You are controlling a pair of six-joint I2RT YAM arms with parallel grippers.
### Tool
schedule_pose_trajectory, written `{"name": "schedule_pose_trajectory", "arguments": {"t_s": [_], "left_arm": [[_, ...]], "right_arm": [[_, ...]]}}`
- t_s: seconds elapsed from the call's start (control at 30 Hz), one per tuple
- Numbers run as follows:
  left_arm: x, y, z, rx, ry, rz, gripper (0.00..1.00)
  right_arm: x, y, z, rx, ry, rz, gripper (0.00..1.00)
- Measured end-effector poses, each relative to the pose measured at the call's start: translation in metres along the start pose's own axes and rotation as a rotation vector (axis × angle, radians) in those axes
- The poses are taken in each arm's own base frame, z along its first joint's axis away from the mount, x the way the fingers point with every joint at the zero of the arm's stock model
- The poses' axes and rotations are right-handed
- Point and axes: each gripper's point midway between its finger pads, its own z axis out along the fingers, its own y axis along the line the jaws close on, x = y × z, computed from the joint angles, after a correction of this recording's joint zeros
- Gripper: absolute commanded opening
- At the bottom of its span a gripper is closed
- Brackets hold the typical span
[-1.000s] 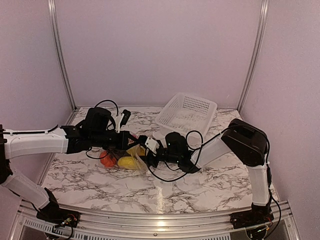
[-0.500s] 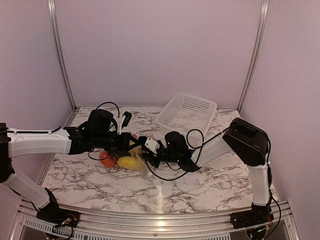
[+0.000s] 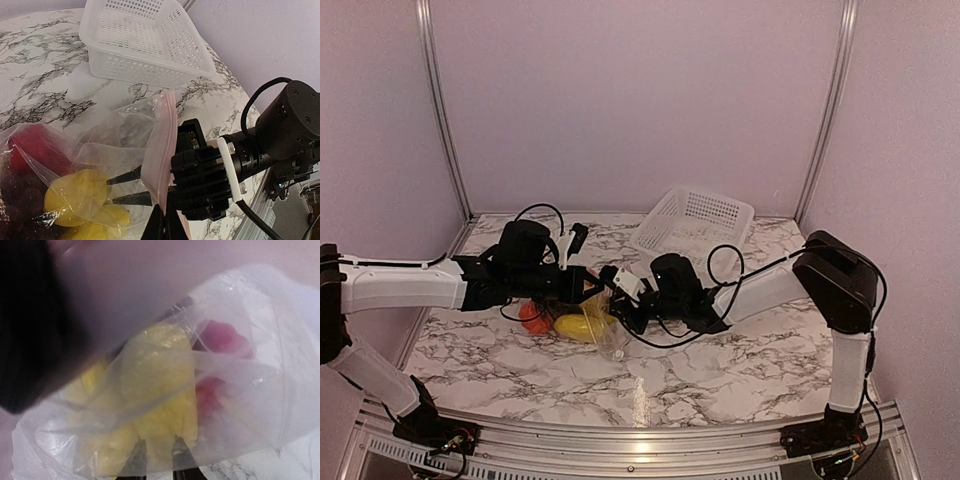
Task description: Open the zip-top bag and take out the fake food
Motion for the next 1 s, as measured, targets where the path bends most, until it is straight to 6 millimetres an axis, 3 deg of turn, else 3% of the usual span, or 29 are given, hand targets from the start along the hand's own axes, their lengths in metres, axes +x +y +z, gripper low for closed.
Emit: {"name": "schedule_pose_trajectory", "arguments": {"t_s": [0.1, 0.2, 0.37, 0.83, 1.0], "left_arm": [[0.0, 0.0, 0.001, 0.0, -0.002, 0.002, 0.0], [-0.001, 0.0, 0.002, 0.003, -0.007, 0.007, 0.0], [-0.001, 0.0, 0.002, 0.007, -0.013, 0.012, 0.0], [0.006, 0.004, 0.003, 0.005, -0.01, 0.01, 0.0], [0.009, 0.006, 0.004, 0.001, -0.004, 0.009, 0.0]], "right_arm": [[0.001, 0.001, -0.007, -0.001, 0.014, 0.027, 0.17], [-0.003, -0.001, -0.019, 0.0, 0.014, 0.052, 0.27], [-0.01, -0.007, -0.025, 0.007, -0.003, 0.052, 0.32], [0.004, -0.004, 0.018, -0.073, 0.012, 0.031, 0.64], [0.009, -0.009, 0.025, -0.064, -0.002, 0.032, 0.66]]}}
